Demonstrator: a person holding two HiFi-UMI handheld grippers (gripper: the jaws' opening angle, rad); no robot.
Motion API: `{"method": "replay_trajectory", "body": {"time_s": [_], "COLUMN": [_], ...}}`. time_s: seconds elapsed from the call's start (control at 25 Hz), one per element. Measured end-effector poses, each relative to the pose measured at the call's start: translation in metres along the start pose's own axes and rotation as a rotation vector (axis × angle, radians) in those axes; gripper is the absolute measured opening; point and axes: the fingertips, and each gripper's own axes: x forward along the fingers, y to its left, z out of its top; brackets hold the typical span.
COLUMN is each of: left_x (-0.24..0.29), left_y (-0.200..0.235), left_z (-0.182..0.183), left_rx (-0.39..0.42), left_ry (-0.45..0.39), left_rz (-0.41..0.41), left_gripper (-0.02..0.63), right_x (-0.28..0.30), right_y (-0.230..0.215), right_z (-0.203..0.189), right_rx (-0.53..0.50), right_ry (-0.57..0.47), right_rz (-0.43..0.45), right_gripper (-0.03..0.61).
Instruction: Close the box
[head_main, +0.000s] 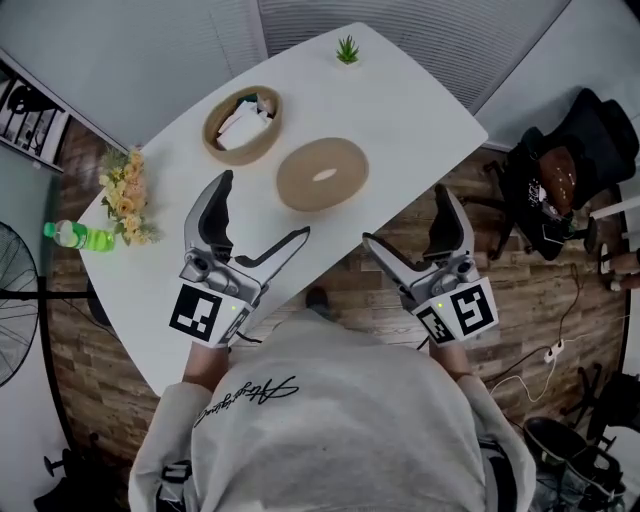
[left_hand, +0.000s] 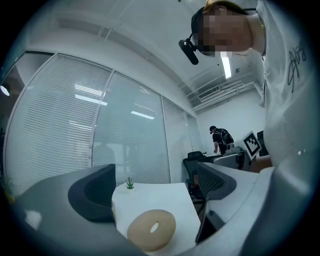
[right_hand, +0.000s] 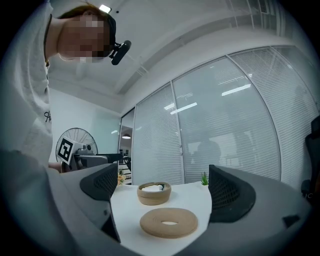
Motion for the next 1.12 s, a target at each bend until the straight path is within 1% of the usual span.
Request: {"method": "replay_trajectory", "body": {"time_s": [0.2,0.4,0.48,0.68,0.8,0.96,1.12], "left_x": [0.012,0.018,0.018,0.017,0.016,0.016,0.018], "left_y": [0.023,0.033,0.035,0.041,0.045,0.051,0.06], "left_z": [-0.006,-0.014,-0.014,-0.01,-0.008,-0.009,-0.011], "left_rx": [-0.017,-0.016,-0.025,-0.019,-0.015,-0.013,0.011], "left_ry": [-0.005,0.006,0.008,0.004,-0.005,0.005,0.007], "left_rz": [-0.001,-0.013,-0.006,0.017,0.042,0.089,0.153], "left_gripper": [0.495,0.495,0.495,0.495,0.495,0.495,0.495], "right_x": [0.023,0.037,0.041,0.05,0.057,0.071,0.089], "right_y": [-0.008,-0.009,-0.007,-0.007,-0.008,-0.009,-0.013], "right_z": [-0.005,-0.012,-0.013,-0.008,-0.008,-0.01,-0.009], "right_rx": [0.009,0.015,0.016,0.008,0.006,0.003,0.002], "right_ry": [0.005,0.013,0.016,0.008,0.008,0.016,0.019], "right_rz": [-0.006,0.002,0.011,0.042,0.071,0.127,0.224], "right_gripper": [0.552,0.552,0.552,0.552,0.552,0.552,0.552]}}
